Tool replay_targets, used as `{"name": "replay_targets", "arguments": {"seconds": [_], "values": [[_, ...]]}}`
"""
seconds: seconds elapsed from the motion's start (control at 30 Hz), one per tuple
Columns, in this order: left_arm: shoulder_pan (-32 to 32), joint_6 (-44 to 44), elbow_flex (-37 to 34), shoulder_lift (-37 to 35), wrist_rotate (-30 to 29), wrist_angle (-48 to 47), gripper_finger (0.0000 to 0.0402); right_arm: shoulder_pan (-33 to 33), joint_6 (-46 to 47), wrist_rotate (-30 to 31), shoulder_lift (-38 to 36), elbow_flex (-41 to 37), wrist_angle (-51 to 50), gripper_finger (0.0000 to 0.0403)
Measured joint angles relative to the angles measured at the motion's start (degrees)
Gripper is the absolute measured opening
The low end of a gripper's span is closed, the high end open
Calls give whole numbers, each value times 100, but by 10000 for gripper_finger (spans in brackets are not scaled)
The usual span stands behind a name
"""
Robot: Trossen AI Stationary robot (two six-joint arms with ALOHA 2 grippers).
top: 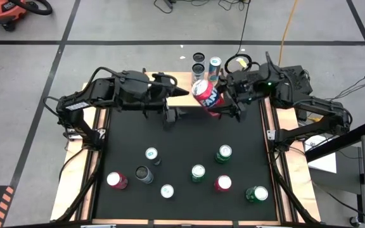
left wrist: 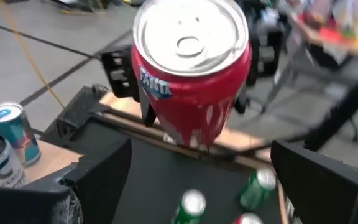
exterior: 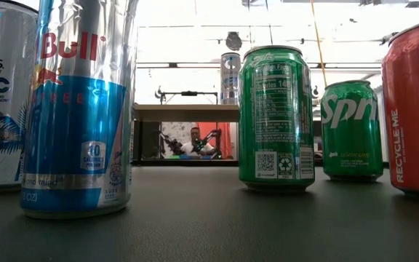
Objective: Place canned beverage on shelf
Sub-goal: Put the top center orange soda can on the shelf
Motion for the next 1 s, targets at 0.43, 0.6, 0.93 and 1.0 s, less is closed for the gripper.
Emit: {"name": "replay_targets", "arguments": {"seconds": [0.43, 0.6, 0.93, 1.0], "values": [[43, -433, 0, 0, -1389, 1800, 382, 0, -860, 1586, -369, 0, 176, 286], [230, -670, 4, 1, -1515, 2287, 382, 0, -1083, 1725, -416, 0, 614, 286], [313, 122, 4, 31, -1536, 2933, 382, 79, -1450, 2280, -407, 0, 834, 286], [305, 256, 4, 40, -1505, 2947, 382, 133, -1607, 2384, -394, 0, 869, 286]]}}
